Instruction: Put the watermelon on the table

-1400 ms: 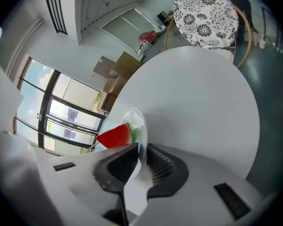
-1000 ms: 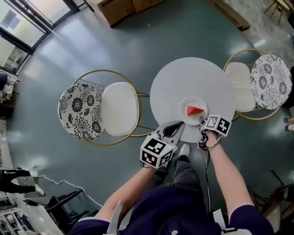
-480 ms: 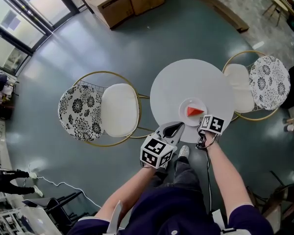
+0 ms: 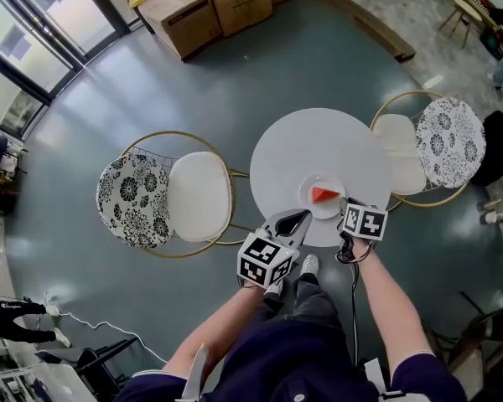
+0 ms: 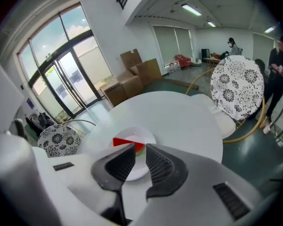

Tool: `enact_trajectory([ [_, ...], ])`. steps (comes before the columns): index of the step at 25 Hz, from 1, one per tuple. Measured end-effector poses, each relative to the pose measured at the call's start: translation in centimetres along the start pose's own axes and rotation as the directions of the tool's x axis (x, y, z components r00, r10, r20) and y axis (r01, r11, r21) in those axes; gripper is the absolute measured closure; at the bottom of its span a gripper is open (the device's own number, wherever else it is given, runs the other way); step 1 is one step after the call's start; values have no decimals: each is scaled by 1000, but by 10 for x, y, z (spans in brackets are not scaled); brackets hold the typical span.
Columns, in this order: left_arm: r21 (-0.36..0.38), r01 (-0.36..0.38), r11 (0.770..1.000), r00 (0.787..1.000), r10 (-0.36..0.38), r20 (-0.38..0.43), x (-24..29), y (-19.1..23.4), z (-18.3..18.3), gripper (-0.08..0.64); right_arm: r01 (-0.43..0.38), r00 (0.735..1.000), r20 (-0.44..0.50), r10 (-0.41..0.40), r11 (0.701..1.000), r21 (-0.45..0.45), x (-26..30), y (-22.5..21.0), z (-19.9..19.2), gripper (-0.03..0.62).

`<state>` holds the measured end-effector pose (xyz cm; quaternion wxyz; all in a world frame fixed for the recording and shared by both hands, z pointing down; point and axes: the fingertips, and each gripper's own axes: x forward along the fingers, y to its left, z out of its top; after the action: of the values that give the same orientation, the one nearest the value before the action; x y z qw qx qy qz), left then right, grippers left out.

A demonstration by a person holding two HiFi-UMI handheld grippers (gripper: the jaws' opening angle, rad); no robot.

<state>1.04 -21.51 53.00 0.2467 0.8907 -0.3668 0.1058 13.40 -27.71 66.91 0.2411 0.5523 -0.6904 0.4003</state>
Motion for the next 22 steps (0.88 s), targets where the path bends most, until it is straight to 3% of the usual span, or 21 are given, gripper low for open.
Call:
enact_trajectory([
  [4, 9, 14, 1000, 1000, -14, 18, 2, -6, 9, 555, -39, 992, 116, 52, 993, -110, -29, 19, 29, 586],
  [10, 24, 1, 1000, 999, -2, 32, -2, -11, 19, 555, -55, 961, 251, 115, 970, -236, -73, 48, 58, 588],
  [15, 55, 9, 998, 999, -12, 46, -6, -19, 31, 555, -77, 915, 351, 199, 940, -332, -112, 73, 73, 588],
  [22, 101, 38, 994, 996, -47, 80, -13, -34, 49, 555, -103, 844, 451, 291, 912, -397, -158, 104, 87, 589],
])
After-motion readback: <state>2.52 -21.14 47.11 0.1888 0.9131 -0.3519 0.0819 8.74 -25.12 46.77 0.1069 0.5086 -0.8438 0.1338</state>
